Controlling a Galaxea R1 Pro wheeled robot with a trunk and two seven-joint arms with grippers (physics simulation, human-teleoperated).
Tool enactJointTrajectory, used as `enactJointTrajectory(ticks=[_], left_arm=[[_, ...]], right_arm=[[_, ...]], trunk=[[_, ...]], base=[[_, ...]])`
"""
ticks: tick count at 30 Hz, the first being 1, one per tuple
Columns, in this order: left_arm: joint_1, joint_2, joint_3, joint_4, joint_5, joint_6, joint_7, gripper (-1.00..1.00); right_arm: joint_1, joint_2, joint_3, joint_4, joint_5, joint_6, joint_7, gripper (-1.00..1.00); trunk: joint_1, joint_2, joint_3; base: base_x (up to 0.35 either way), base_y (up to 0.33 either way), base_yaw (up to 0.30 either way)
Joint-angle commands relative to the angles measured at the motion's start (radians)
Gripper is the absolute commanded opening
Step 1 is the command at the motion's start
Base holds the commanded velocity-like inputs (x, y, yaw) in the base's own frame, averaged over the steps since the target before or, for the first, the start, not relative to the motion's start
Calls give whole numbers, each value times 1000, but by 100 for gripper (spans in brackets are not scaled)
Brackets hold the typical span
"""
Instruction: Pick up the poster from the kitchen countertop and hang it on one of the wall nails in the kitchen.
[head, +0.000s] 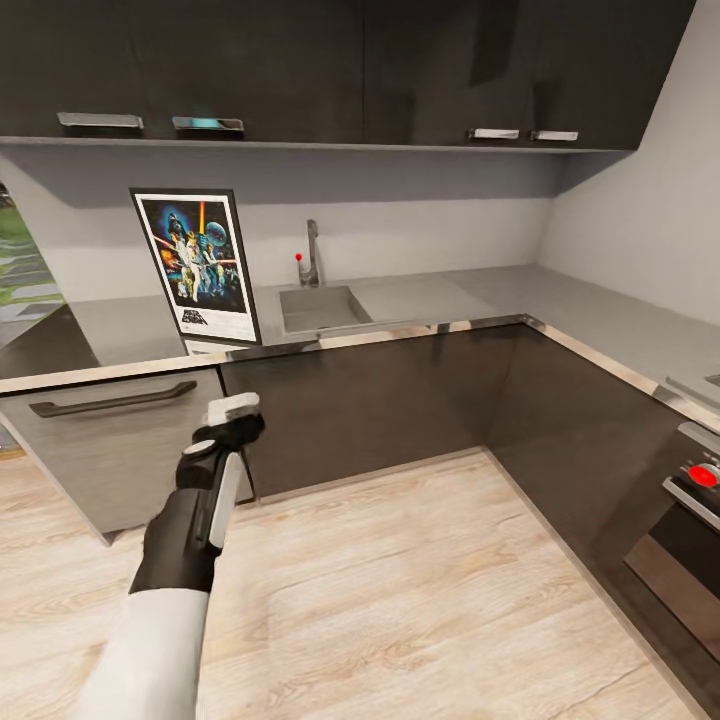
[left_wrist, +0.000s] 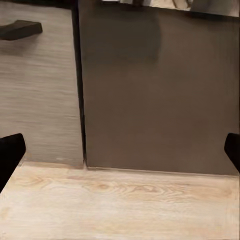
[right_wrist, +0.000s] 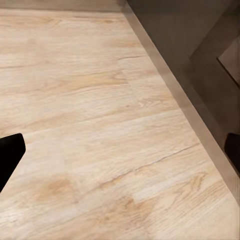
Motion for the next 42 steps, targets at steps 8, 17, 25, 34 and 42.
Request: enactJointTrajectory(ticks=[8,17,25,34,42], left_arm=[[-106,-1,-85,74,4,19,93,100],[-115,-1,-126,26,4,21,101,100],[-116,-1,-128,-26,5,24,100,100],[-116,-1,-127,-32,3,24,99,100],[-116,-1,-119,-33,0,23,107,100]], right_arm=[[1,0,-2,3,12,2,-7,100],[1,0,-3,21,13,2,-6,100],[1,0,-3,25,13,3,-6,100],[1,0,-3,25,14,4,-6,100],[1,0,1,54,13,4,-6,100]], trunk=[[0,-1,-1],[0,-1,-1],[0,-1,-1],[0,-1,-1],[0,-1,-1]], base=[[0,0,0],[86,-14,0],[292,-75,0],[180,-55,0],[202,-130,0]])
